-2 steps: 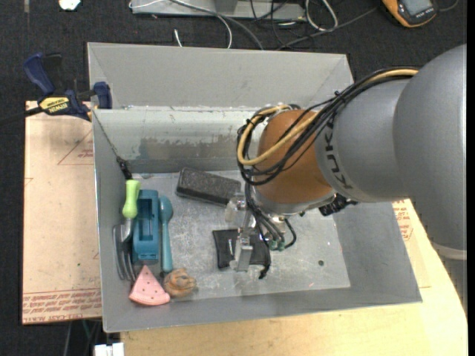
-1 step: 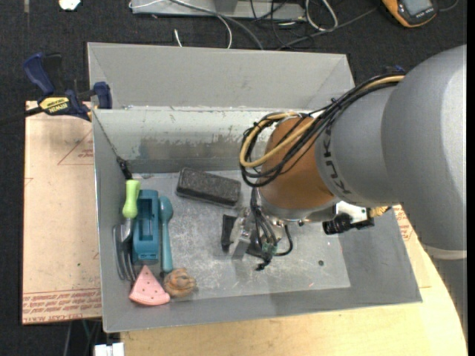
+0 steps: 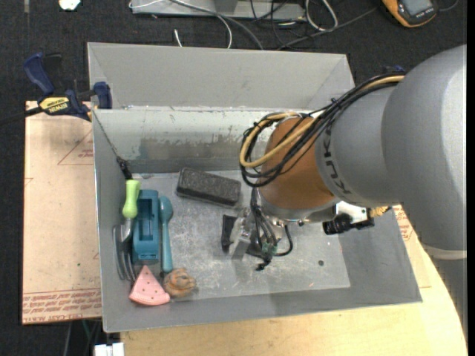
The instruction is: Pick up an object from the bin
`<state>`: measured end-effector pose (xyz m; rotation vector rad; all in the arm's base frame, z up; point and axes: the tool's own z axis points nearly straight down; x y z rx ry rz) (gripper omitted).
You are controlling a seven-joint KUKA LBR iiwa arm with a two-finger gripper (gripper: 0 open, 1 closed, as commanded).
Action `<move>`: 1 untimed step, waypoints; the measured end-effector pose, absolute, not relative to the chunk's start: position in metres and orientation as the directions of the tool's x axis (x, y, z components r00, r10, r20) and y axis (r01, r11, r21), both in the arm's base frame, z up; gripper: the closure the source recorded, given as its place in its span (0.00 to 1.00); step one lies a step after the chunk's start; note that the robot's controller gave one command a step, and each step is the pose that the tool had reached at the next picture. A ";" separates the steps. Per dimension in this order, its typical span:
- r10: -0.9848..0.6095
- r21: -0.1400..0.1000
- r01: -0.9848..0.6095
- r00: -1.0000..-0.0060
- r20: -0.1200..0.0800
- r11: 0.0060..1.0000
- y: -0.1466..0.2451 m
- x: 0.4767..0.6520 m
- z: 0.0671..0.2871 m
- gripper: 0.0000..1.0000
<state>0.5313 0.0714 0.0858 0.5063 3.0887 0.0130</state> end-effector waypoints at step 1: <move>0.335 0.008 0.335 -0.942 -0.005 0.942 0.082 0.516 0.177 1.00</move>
Offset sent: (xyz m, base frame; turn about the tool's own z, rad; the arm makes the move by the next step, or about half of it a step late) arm 0.0008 0.0020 0.2195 0.0042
